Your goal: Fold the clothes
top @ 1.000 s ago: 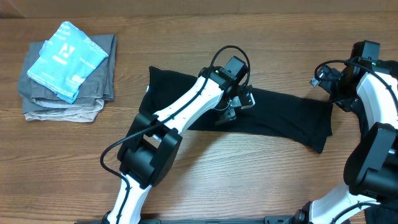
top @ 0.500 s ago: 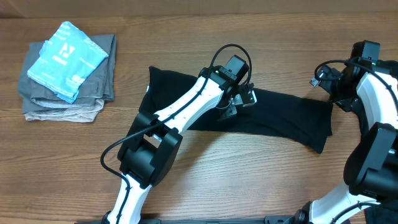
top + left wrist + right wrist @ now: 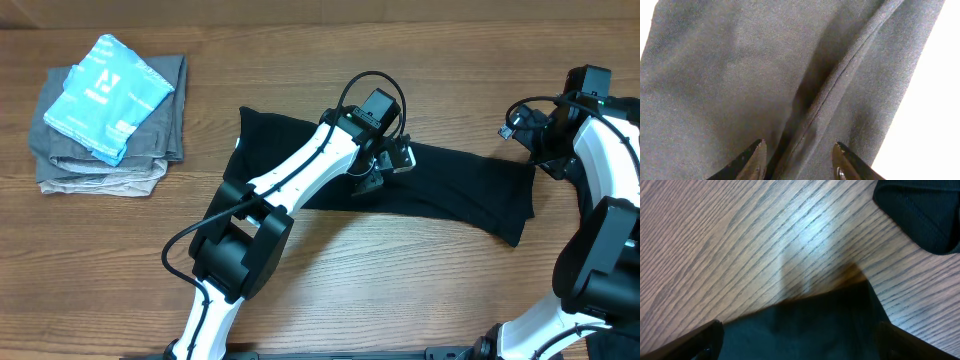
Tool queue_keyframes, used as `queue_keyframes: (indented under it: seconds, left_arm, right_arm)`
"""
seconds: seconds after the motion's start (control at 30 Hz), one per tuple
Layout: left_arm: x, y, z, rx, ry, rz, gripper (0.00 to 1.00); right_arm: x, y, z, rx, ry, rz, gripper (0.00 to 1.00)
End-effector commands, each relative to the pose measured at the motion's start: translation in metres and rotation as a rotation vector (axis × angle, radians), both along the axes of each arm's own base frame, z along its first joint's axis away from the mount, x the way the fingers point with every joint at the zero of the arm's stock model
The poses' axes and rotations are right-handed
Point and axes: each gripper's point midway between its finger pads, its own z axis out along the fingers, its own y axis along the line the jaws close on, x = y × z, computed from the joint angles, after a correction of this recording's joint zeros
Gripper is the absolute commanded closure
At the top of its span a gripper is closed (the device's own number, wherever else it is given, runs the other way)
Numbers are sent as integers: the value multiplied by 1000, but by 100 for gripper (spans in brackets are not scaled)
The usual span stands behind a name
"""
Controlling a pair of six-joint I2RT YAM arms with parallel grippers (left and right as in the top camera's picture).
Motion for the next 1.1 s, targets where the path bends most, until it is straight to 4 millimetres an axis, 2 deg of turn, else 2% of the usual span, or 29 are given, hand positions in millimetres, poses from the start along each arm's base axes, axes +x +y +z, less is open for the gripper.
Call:
queue_keyframes:
  seconds: [0.0, 0.17, 0.23, 0.27, 0.3, 0.33, 0.67, 0.77, 0.9, 1.0, 1.07]
  left_arm:
    - [-5, 2, -7, -3, 30, -7, 54]
    - [-5, 2, -7, -3, 31, -2, 58]
    - [-5, 2, -7, -5, 36, 21, 51]
    - [-5, 2, -7, -6, 39, 34, 38]
    - [-5, 2, -7, -7, 42, 44, 32]
    - [-5, 2, -7, -8, 44, 54, 31]
    - [-6, 4, -9, 1, 42, 34, 49]
    - [-12, 9, -17, 19, 52, -7, 44]
    - [-15, 16, -26, 50, 51, -9, 41]
    - [-10, 21, -28, 78, 23, -2, 46]
    - [-6, 21, -28, 83, 4, 1, 52]
  right_arm:
    - [6, -2, 14, -8, -41, 3, 0]
    - [6, -2, 14, -8, -41, 3, 0]
    - [6, -2, 13, -8, -41, 3, 0]
    - [6, -2, 14, -8, -41, 3, 0]
    - [6, -2, 14, -8, -41, 3, 0]
    - [6, -2, 14, -8, -41, 3, 0]
    - [6, -2, 14, -8, -41, 3, 0]
    - [6, -2, 14, -8, -41, 3, 0]
    - [6, -2, 14, -8, -41, 3, 0]
    - [6, -2, 14, -8, -41, 3, 0]
    - [6, -2, 14, -8, -41, 3, 0]
